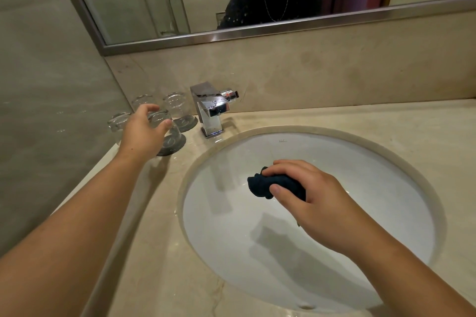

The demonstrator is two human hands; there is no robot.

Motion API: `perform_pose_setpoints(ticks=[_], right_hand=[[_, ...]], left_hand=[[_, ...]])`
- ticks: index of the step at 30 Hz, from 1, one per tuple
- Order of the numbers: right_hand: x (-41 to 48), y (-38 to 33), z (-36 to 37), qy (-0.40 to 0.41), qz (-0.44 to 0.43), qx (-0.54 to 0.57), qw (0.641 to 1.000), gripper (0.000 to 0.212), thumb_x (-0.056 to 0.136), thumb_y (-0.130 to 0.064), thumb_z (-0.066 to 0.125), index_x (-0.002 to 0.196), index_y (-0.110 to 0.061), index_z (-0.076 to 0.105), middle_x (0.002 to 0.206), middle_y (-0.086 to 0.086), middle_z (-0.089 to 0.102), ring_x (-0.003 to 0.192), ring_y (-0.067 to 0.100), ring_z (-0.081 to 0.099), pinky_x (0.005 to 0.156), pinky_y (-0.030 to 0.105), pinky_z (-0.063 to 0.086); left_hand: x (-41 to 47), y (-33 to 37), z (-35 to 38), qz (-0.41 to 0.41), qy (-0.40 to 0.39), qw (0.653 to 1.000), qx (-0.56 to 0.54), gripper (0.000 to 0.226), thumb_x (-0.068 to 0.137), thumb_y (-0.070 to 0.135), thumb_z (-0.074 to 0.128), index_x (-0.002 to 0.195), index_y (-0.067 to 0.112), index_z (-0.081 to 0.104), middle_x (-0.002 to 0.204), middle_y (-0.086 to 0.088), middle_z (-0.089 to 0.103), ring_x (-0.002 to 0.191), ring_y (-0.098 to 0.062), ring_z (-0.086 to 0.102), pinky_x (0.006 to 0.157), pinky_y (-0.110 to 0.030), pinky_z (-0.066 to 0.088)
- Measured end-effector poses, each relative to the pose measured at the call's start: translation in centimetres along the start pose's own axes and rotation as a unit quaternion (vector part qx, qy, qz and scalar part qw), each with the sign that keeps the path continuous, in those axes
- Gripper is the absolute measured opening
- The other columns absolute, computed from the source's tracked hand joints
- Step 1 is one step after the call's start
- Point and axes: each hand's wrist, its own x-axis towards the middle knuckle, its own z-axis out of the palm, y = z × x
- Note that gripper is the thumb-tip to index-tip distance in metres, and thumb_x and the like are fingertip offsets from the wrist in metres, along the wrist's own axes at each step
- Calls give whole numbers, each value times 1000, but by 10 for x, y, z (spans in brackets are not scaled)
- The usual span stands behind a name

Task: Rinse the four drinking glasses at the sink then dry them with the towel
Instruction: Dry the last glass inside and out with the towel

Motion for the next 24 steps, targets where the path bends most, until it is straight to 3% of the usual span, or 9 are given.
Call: perform_pose_setpoints(ticks=[3, 7, 11, 18, 24], right_hand=[[1, 0, 0, -1, 0, -1, 1000, 25, 102, -28, 63, 115, -48, 69, 119, -35, 58, 103, -5, 59, 74, 6, 42], [1, 0, 0, 0, -4, -7, 1000, 24, 102, -28, 63, 114, -48, 68, 119, -35, 58, 110, -7, 57, 79, 5, 41], [2, 0, -1, 0, -5, -11, 1000, 24, 102, -27, 64, 114, -47, 69, 120, -32, 61, 112, -9, 55, 83, 2, 39], [1, 0, 0, 0, -11, -15, 1000, 24, 102, -27, 64, 114, -48, 68, 120, -32, 60, 113, -11, 54, 84, 1, 38], [2, 1, -1, 4, -10, -12, 1000, 24, 102, -28, 64, 117, -47, 69, 122, -31, 61, 113, -9, 56, 83, 3, 40]], left_hand=[[2, -3, 0, 3, 6, 1000, -11, 43, 99, 32, 71, 138, 23, 57, 149, -9, 57, 127, -29, 58, 83, -26, 44], [5, -5, 2, 0, 3, 1000, -11, 44, 98, 32, 71, 138, 23, 57, 147, -10, 58, 133, -30, 56, 105, -40, 45], [5, -6, 4, 0, -4, 1000, 2, 44, 99, 31, 69, 140, 21, 56, 148, -13, 57, 134, -31, 55, 102, -35, 41], [3, -10, 3, 11, -17, 999, 25, 46, 101, 34, 67, 144, 22, 53, 150, -12, 55, 137, -30, 52, 107, -39, 41], [-2, -15, 0, 56, -22, 995, 75, 51, 101, 37, 65, 146, 18, 51, 159, -15, 42, 151, -32, 34, 123, -45, 30]])
